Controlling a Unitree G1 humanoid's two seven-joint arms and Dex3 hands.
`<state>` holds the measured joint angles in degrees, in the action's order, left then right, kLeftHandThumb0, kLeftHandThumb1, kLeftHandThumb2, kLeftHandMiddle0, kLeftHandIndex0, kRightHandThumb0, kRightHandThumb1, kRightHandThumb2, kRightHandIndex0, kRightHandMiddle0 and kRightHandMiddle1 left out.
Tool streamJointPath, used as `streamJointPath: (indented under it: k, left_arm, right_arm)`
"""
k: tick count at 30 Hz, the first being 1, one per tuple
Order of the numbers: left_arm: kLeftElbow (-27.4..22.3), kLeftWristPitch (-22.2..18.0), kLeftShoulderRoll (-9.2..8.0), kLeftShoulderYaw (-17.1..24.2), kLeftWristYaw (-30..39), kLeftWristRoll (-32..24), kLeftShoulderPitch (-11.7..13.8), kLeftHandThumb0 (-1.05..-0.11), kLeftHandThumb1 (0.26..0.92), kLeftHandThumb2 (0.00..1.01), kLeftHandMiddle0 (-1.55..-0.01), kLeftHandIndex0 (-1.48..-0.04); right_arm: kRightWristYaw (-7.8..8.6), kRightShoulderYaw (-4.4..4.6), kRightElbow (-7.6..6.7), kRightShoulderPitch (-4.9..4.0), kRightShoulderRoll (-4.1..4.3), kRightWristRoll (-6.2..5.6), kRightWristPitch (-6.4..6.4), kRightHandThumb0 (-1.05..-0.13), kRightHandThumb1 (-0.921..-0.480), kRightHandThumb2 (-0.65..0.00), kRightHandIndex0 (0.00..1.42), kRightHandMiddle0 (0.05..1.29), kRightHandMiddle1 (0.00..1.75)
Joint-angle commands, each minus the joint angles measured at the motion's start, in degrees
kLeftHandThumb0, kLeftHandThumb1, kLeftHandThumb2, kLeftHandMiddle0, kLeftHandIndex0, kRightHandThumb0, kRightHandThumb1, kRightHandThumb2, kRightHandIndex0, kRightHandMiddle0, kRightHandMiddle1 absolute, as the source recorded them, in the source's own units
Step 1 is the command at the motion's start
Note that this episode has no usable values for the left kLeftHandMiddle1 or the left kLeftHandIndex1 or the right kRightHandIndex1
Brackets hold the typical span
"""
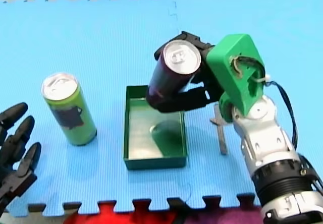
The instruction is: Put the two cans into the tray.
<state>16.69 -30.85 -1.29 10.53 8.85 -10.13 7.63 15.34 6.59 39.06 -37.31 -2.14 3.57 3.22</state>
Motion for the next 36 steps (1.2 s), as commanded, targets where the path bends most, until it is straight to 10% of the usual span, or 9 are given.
streamJointPath:
  k: [1, 10, 16, 27, 36]
  left_arm:
    - [-0.35, -0.12, -0.02, -0.02, -0.24, 0.14, 0.09, -1.048, 0.921, 0.47, -0.28, -0.10]
    - [-1.15, 0.20, 0.03, -0.12, -0.32, -0.01, 0.52, -1.048, 0.921, 0.47, -0.28, -0.10]
    - [-1.49, 0.15, 0.19, -0.22, -0.34, 0.00, 0.94, -1.048, 0.921, 0.47, -0.28, -0.10]
    - [-2.24, 0.46, 0.35, -0.39, -0.52, -0.09, 1.46, -1.048, 0.921, 0.48, -0.28, -0.10]
    - [-3.76, 0.75, 0.70, -0.83, -0.87, 0.11, 2.41, -1.048, 0.921, 0.49, -0.28, -0.10]
  right_arm:
    - [-1.17, 0.81, 2.19, -1.48, -0.95, 0.84, 0.68, -0.136, -0.789, -0.011, 0.92, 0.54, 1.75]
    - [-4.14, 1.26, 16.01, -6.85, -1.85, 3.44, 6.41, -0.144, -0.792, -0.012, 0.92, 0.54, 1.75]
    - [-4.83, 0.91, 21.23, -9.10, -2.42, 3.97, 7.74, -0.154, -0.792, -0.013, 0.92, 0.55, 1.75]
    - [-5.38, 0.16, 25.21, -10.26, -2.84, 4.21, 10.02, -0.167, -0.793, -0.013, 0.92, 0.57, 1.75]
    - [-6.55, -0.98, 28.51, -11.75, -3.04, 4.13, 8.37, -0.172, -0.794, -0.013, 0.92, 0.57, 1.75]
